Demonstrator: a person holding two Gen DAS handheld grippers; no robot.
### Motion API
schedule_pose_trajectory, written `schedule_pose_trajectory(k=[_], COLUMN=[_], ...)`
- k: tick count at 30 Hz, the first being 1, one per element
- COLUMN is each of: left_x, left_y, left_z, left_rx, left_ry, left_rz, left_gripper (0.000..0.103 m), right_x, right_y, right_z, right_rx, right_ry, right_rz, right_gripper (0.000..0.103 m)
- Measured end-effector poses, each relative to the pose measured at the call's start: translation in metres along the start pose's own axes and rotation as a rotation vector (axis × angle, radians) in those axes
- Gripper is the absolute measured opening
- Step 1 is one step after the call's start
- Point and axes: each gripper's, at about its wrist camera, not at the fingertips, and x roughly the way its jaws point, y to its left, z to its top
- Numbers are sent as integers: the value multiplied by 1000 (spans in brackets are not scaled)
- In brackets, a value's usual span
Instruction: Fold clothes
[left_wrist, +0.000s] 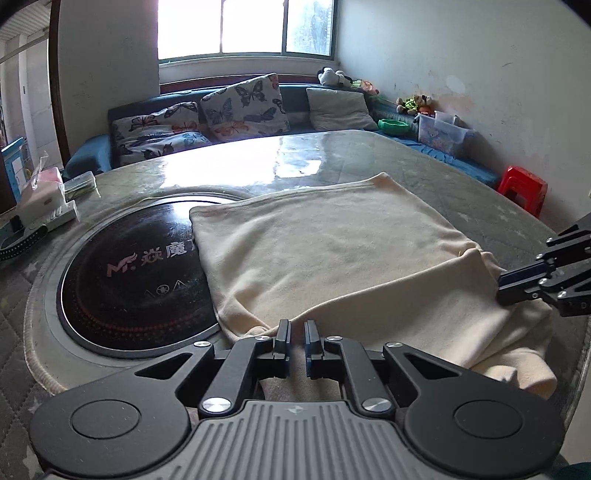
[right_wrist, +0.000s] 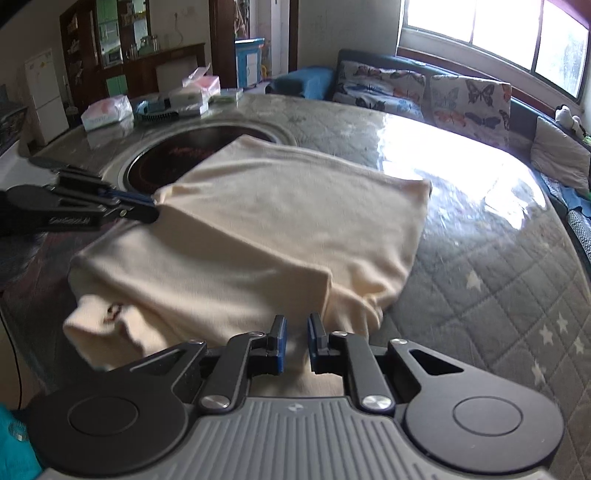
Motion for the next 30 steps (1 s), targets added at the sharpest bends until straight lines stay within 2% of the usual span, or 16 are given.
schedule_pose_trajectory(k=[3, 6, 10, 15, 17, 18, 19, 23, 26, 30], left_x=[-7, -20, -45, -72, -80, -82, -83, -81, -73, -66], left_y=[-1, -2, -8, -19, -26, -29, -33, -48, -56, -66], left_z=[2, 2, -7, -29, -39, -43, -48, -58, -62, -64], left_rx=[14, 45, 126, 258, 328, 359, 389, 459, 496, 536], left_ry=[-9, -25, -44, -47, -48, -48, -48, -50, -58, -77], left_rz=[-7, -21, -53, -96, -111, -120, -129, -169, -174, -190], left_gripper=[8, 8, 12, 16, 24, 31, 33, 33, 33, 33], right_x=[-5, -10, -1, 21, 25, 25, 21, 7, 7, -2], right_y=[-1, -2, -4, -1, -1, -1, -1, 2, 6, 5], right_z=[0, 9, 27, 31, 28, 26, 25, 18, 8, 6], right_rx=[-8, -11, -8, -28, -25, -20, -20, -20, -29, -25], right_ry=[1, -39, -86, -48, -30, -27, -31, -31, -4, -9], right_rz=[2, -6, 3, 21, 23, 23, 27, 41, 46, 39], right_gripper=[12, 12, 12, 12, 12, 12, 12, 12, 12, 12])
